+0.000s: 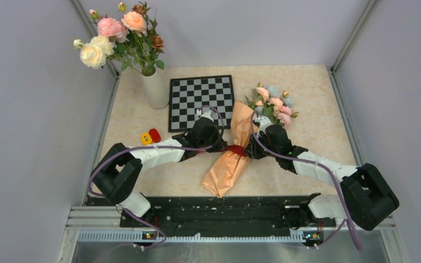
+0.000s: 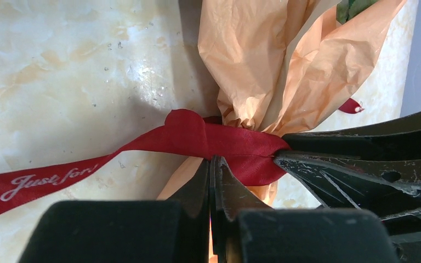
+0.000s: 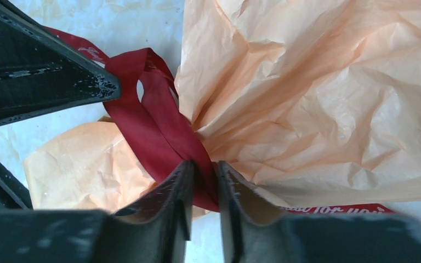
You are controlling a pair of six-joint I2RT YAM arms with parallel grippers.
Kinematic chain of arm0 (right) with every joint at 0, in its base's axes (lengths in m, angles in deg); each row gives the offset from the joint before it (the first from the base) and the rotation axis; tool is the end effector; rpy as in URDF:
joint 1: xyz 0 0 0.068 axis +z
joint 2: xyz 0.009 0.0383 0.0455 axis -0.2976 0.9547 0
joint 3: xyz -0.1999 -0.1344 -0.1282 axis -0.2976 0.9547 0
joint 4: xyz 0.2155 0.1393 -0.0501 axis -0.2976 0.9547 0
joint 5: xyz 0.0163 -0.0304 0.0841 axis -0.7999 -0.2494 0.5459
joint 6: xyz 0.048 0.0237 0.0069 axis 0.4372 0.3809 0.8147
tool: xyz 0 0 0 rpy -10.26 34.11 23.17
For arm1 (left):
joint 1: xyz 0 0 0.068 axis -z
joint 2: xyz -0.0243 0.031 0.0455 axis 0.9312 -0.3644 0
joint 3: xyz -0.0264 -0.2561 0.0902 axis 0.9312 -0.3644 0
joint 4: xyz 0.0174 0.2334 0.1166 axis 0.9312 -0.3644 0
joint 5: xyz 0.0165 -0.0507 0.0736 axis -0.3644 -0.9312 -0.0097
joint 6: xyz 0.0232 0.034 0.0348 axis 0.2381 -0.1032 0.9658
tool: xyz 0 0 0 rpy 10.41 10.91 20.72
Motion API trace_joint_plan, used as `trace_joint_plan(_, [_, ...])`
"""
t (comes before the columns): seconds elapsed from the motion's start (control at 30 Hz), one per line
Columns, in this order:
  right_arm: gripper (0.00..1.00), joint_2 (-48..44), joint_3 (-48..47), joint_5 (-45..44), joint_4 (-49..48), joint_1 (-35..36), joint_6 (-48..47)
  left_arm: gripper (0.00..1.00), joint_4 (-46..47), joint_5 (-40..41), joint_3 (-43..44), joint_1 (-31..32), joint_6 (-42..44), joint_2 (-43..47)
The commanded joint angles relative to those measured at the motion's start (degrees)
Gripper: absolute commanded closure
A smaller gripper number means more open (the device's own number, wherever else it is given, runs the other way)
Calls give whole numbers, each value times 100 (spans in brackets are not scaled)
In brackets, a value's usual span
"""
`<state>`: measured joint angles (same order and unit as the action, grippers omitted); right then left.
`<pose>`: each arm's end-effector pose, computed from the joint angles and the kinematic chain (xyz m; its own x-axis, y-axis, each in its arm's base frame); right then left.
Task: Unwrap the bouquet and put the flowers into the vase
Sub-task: Untie the ribbon from the wrapping paper.
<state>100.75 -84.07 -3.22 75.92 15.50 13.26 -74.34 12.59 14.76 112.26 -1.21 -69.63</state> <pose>0.2050 0.1398 0.1816 -0.6707 -0.0659 -0.7388 -0.4687 0.8097 0.3532 0.2364 -0.2272 0.1932 -0.8375 -0.2619 -0.4796 0.1095 0.7794 -0.6168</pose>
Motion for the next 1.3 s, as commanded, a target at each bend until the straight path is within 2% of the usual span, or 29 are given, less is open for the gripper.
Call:
trace_joint_plan(0.0, [83,16,-232,-142,-195,-47,-69,100,-24,124,-3,-37,69,261])
trace_joint_plan(0.1, [95,-167,-213,-288,-180,-43,-4,100,-59,162,-28,-78,79,283])
trace_joint_plan(0.17, [100,-327,-200,-438,-134,-47,42,100,-79,186,-46,-106,93,307])
trace_joint_plan(0.47, [100,-987,-85,-998,355,-47,259,100,-217,162,-48,-488,189,380])
trace_joint_plan(0.97, [100,-1548,11,-2591,1304,-47,969,100,-402,-92,35,-1234,460,70])
trace_joint_plan(1.2, [100,-1290,-25,-2349,1367,-47,1158,100,-552,-201,173,-1331,760,-164])
trace_joint_plan(1.27, [100,-1259,36,-2179,1240,-47,1198,95,-644,-244,230,-1333,851,-187])
